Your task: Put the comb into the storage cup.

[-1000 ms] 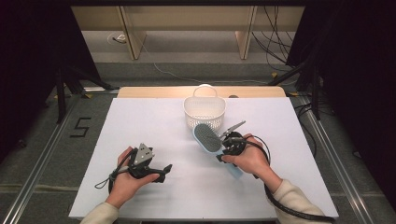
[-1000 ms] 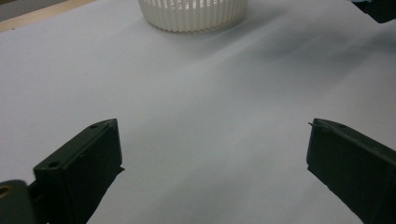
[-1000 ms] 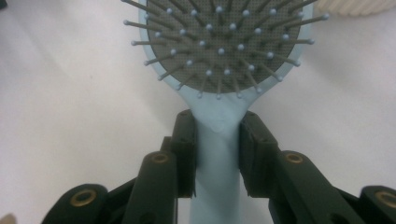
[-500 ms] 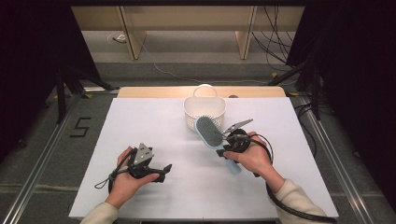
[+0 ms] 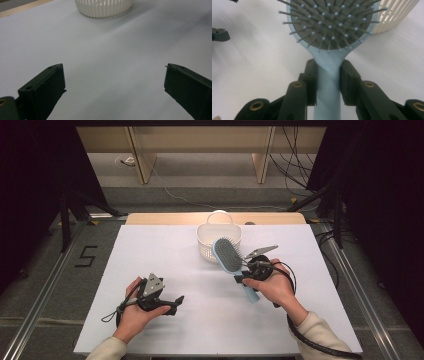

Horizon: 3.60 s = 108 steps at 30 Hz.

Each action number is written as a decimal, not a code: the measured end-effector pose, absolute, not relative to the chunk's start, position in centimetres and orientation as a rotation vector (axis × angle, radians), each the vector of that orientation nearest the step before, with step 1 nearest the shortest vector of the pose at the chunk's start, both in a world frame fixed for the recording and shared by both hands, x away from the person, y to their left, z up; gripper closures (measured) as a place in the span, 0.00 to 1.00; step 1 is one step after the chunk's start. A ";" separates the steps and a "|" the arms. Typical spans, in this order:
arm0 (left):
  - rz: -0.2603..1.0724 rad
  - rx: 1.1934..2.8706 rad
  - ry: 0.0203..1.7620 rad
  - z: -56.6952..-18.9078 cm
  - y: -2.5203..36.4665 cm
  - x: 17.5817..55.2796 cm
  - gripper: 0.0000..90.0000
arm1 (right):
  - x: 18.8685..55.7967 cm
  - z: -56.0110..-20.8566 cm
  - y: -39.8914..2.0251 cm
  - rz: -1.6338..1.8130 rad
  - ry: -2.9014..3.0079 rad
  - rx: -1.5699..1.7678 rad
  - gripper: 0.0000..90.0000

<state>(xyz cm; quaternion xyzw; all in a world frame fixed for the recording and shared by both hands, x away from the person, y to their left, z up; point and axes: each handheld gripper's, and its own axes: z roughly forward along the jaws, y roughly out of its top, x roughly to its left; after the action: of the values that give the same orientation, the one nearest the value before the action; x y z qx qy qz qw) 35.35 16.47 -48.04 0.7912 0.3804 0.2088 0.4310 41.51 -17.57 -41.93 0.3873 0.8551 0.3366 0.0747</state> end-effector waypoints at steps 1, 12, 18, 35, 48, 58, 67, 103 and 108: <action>0.521 1.973 0.949 -48.0 16.5 35.4 0.03 | 41.5 -41.9 -17.6 1.010 2.566 1.162 0.79; 0.523 1.969 0.951 -48.0 16.5 35.4 0.03 | 41.6 -41.5 -18.0 1.052 2.525 1.173 0.79; 0.524 1.969 0.952 -48.0 16.5 35.4 0.03 | 41.6 -41.4 -18.0 1.061 2.515 1.168 0.79; 0.526 1.971 0.948 -48.0 16.5 35.4 0.03 | 41.7 -41.1 -18.5 1.105 2.453 1.197 0.79; 0.527 1.971 0.948 -48.0 16.6 35.4 0.03 | 41.8 -40.9 -18.8 1.137 2.406 1.213 0.79; 0.528 1.970 0.949 -48.0 16.6 35.4 0.03 | 41.8 -40.7 -19.0 1.163 2.381 1.227 0.79; 0.527 1.968 0.950 -48.0 16.6 35.4 0.03 | 41.8 -40.4 -19.2 1.187 2.351 1.235 0.79; 0.530 1.963 0.954 -48.0 16.6 35.4 0.03 | 42.1 -39.8 -20.0 1.234 2.294 1.229 0.79; 0.529 1.963 0.954 -48.0 16.6 35.4 0.04 | 42.1 -39.8 -20.0 1.240 2.278 1.229 0.79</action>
<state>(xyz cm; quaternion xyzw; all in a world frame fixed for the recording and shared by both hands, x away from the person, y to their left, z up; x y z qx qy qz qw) 35.39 16.56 -48.01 0.7879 0.3830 0.2125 0.4329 42.11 -20.05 -39.80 0.4244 0.7865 0.4279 0.1352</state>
